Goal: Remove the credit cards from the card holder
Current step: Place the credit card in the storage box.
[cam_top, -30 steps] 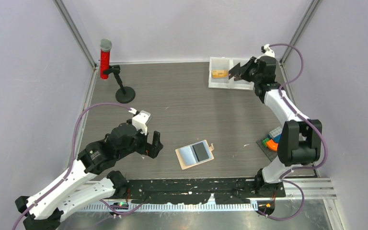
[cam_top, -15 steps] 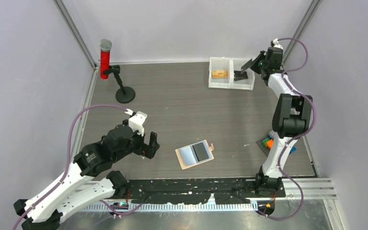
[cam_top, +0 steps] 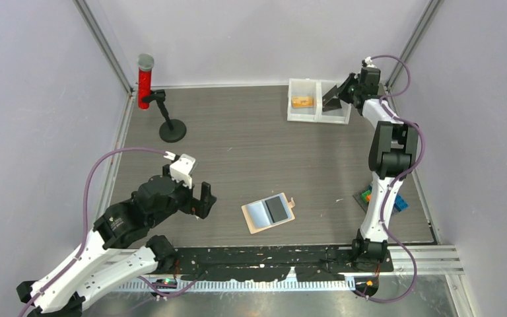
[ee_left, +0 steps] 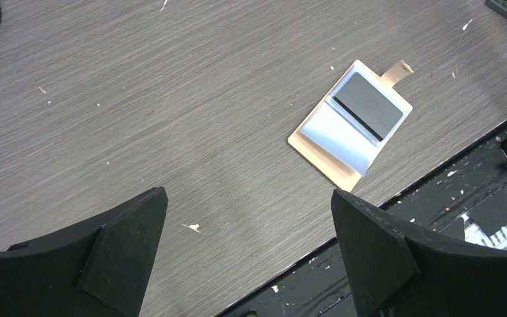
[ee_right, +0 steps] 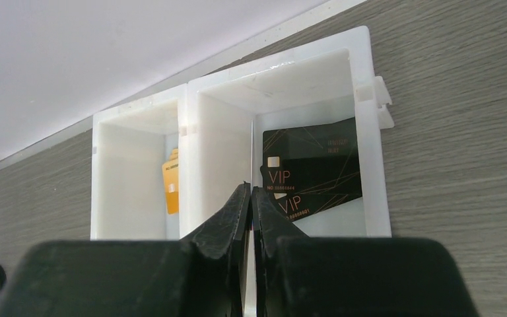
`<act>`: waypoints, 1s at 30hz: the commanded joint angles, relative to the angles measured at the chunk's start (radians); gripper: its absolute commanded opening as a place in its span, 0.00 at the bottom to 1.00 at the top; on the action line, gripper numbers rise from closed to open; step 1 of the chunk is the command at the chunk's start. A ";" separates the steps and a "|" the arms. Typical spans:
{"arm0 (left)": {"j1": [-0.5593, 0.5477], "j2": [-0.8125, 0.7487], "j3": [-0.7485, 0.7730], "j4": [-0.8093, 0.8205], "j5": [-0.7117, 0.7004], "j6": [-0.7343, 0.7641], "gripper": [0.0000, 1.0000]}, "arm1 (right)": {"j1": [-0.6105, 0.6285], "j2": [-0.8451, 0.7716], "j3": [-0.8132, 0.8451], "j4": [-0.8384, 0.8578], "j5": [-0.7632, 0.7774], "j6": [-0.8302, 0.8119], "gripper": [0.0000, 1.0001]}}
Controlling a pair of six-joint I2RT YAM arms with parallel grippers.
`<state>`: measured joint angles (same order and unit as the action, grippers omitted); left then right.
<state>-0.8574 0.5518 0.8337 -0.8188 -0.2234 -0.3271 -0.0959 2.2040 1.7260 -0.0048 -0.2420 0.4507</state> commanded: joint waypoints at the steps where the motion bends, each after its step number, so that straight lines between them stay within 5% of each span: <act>1: 0.001 -0.007 0.009 0.046 -0.022 0.023 0.99 | 0.001 0.033 0.078 0.019 -0.038 0.013 0.12; 30: 0.001 -0.020 0.019 0.039 -0.035 0.007 0.99 | 0.001 0.075 0.213 -0.111 -0.010 0.027 0.22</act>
<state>-0.8574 0.5388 0.8337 -0.8059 -0.2470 -0.3241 -0.0959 2.3146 1.8694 -0.0860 -0.2783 0.4808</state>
